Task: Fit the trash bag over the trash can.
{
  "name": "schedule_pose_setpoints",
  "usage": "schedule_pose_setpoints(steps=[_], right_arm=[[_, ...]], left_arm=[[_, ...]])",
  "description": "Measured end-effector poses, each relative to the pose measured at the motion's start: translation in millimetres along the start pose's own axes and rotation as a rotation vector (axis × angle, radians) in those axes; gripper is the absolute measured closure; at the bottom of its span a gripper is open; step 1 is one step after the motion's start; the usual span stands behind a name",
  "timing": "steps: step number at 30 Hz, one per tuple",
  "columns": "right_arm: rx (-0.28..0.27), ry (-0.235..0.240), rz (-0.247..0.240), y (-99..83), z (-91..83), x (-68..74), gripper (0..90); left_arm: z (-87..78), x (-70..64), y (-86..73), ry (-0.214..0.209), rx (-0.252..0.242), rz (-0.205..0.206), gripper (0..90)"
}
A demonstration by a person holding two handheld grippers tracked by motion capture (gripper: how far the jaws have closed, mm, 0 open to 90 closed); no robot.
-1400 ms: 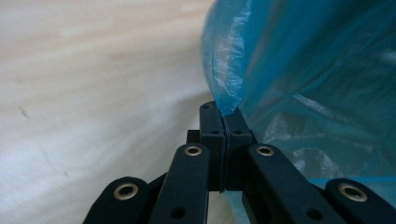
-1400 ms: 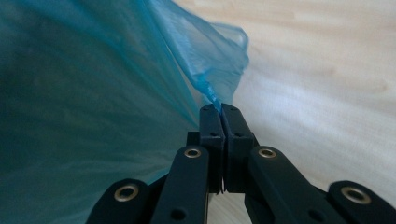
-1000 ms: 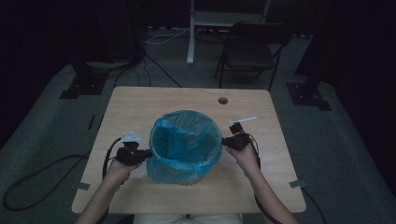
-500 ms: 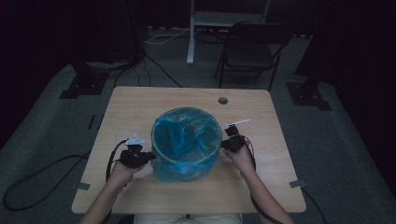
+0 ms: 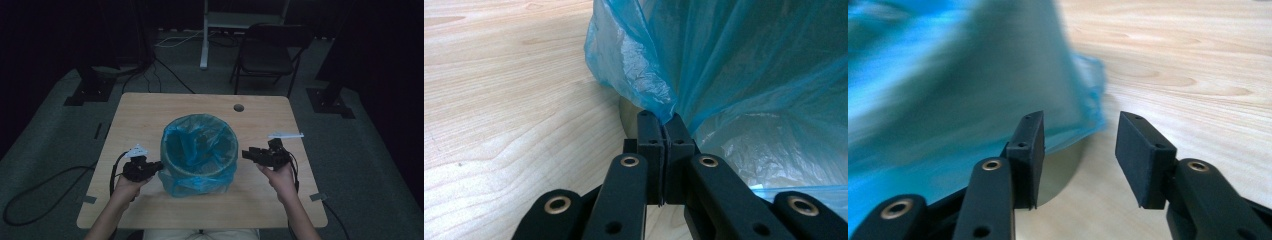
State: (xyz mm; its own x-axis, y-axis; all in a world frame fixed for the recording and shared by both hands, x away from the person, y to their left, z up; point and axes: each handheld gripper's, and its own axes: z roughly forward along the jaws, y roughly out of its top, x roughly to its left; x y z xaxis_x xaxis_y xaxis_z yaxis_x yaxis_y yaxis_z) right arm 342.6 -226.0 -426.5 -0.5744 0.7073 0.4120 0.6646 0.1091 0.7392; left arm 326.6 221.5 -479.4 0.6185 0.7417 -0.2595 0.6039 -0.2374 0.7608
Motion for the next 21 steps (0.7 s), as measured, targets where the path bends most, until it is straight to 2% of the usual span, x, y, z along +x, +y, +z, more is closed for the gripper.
schedule_pose_setpoints(steps=[3, 6, 9, 11, 14, 17, 18, 19, 20, 21], right_arm=[[-0.040, 0.054, -0.038, -7.8, -22.5, 23.4, 50.9], [-0.074, 0.118, -0.080, -14.7, -37.6, 48.8, 49.6], [-0.075, 0.183, -0.117, -22.7, -41.4, 71.4, 47.7], [-0.058, 0.214, -0.142, -27.5, -38.3, 83.9, 45.5], [-0.023, 0.223, -0.191, -32.6, -29.8, 98.0, 44.1], [0.020, 0.180, -0.225, -34.4, -15.8, 99.9, 45.6], [0.032, 0.172, -0.221, -35.4, -10.9, 98.4, 54.2], [0.040, 0.173, -0.227, -36.8, -6.9, 96.7, 67.3], [0.052, 0.164, -0.233, -38.0, -2.9, 95.0, 72.8], [0.066, 0.153, -0.232, -39.1, 1.1, 92.4, 83.9]], left_arm=[[-0.7, -0.3, -0.3, -0.001, -0.002, -0.003, 89.5], [-1.2, -1.2, -0.3, -0.002, -0.002, -0.002, 89.5], [-1.8, -1.0, -0.2, -0.002, -0.001, -0.001, 89.5], [-2.3, -0.7, 0.0, -0.003, -0.003, -0.001, 89.5], [-2.7, -1.0, 0.1, -0.011, -0.004, -0.001, 89.5], [-2.4, -1.2, -0.1, -0.017, 0.002, 0.004, 89.5], [-2.5, -1.3, -0.3, -0.014, 0.000, 0.004, 89.5], [-2.5, -1.0, -0.4, -0.012, 0.002, 0.005, 89.5], [-2.5, -0.4, -0.6, -0.015, 0.003, 0.002, 89.5], [-2.3, 0.4, -1.0, -0.016, -0.002, -0.006, 89.5]])
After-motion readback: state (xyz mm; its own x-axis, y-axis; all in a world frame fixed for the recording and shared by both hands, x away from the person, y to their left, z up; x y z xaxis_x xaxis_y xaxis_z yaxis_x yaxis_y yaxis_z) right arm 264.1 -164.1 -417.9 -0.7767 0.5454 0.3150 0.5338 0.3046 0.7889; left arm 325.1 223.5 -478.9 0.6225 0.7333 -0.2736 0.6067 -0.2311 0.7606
